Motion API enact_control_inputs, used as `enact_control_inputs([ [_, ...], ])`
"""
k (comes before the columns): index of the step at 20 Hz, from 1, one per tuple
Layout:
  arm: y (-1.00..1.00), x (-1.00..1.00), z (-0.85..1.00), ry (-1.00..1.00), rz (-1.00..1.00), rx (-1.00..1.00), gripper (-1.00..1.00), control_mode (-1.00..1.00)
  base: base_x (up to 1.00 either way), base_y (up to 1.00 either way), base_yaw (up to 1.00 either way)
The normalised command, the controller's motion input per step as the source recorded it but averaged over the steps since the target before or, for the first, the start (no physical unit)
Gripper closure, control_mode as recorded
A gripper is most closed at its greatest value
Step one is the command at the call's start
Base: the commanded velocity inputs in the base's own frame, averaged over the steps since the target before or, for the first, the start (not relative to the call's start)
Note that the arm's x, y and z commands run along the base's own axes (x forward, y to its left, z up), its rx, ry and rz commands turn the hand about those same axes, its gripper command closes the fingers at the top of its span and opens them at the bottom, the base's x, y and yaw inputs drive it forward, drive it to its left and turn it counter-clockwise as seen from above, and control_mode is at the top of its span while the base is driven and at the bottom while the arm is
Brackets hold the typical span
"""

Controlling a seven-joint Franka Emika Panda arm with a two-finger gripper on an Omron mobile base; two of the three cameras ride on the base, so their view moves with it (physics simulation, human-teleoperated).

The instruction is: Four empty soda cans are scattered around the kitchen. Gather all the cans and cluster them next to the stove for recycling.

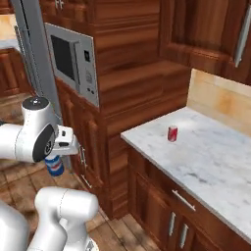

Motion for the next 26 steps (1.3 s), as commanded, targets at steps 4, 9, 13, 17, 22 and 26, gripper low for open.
enact_control_inputs([
  [4, 0.00, 0.00, 0.00, 0.00, 0.00, 0.00, 1.00, 1.00, 0.00, 0.24, 1.00],
  [9, 0.00, 0.00, 0.00, 0.00, 0.00, 0.00, 1.00, 1.00, 0.00, 0.39, 1.00],
  [13, 0.00, 0.00, 0.00, 0.00, 0.00, 0.00, 1.00, 1.00, 0.26, 0.15, 0.30],
  [17, 0.00, 0.00, 0.00, 0.00, 0.00, 0.00, 1.00, 1.00, 0.98, 0.41, -0.10],
  [22, 0.00, 0.00, 0.00, 0.00, 0.00, 0.00, 1.00, 1.00, 1.00, 0.68, -0.18],
  [26, 0.00, 0.00, 0.00, 0.00, 0.00, 0.00, 1.00, 1.00, 1.00, 0.70, -0.18],
])
